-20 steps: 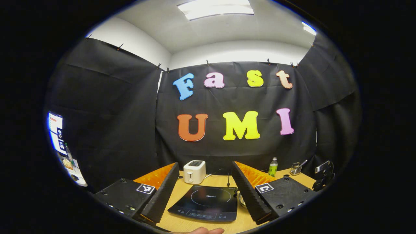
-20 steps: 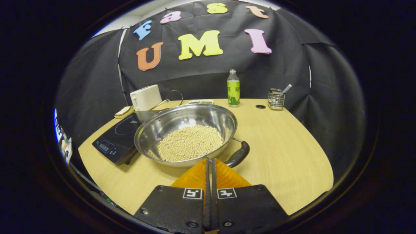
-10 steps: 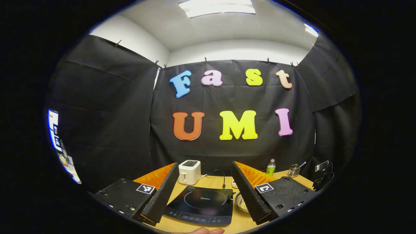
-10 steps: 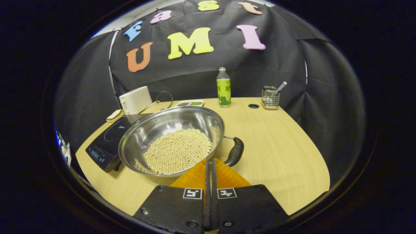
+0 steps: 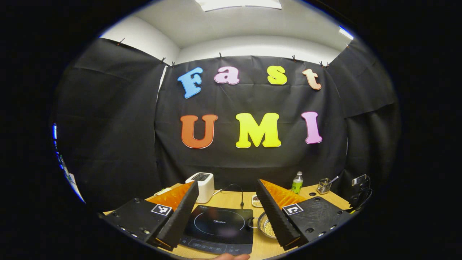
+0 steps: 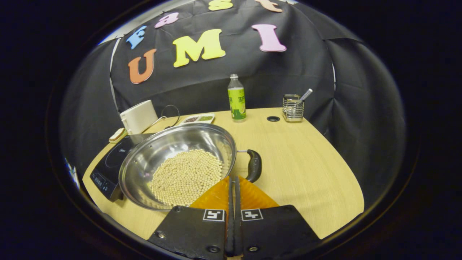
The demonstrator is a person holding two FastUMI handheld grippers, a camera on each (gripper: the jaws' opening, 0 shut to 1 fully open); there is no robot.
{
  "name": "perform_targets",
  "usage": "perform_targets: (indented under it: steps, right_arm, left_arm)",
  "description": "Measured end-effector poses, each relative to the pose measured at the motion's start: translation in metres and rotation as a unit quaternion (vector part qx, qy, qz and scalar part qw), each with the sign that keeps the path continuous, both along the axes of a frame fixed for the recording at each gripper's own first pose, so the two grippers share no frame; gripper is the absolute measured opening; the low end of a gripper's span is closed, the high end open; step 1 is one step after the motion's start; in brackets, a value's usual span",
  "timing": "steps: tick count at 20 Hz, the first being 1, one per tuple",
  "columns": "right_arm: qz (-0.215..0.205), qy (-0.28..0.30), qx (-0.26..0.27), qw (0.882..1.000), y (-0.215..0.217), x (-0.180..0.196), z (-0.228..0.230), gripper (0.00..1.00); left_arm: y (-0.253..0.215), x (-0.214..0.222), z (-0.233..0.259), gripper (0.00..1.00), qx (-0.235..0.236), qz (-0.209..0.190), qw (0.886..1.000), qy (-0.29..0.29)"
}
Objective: First push the handle of the pot to place it horizontally, then grasp the pot with both hands and set it on the induction cooktop.
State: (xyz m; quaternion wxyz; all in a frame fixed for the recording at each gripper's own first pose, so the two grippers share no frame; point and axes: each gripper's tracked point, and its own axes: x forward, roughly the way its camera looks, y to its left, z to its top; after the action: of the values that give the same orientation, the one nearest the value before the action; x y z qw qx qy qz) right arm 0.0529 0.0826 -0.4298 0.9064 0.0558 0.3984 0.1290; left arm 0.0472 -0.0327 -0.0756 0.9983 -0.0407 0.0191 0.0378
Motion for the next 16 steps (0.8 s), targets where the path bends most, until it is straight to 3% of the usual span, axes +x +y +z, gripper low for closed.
perform_targets:
  steps: [10,13,16]
  right_arm:
    - [-0.006,0.000,0.014,1.000,-0.007,0.020,0.003,0.01]
    - [-0.015,-0.015,-0.003,1.000,-0.016,0.028,0.011,0.11]
    - [-0.034,-0.038,-0.010,0.999,-0.025,0.038,0.024,0.35]
  left_arm:
    - [-0.030,0.063,-0.052,0.96,-0.015,-0.046,0.997,0.058]
    - [-0.041,0.078,-0.079,0.95,-0.025,-0.064,0.994,0.087]
    - [-0.050,0.094,-0.107,0.96,-0.027,-0.073,0.990,0.115]
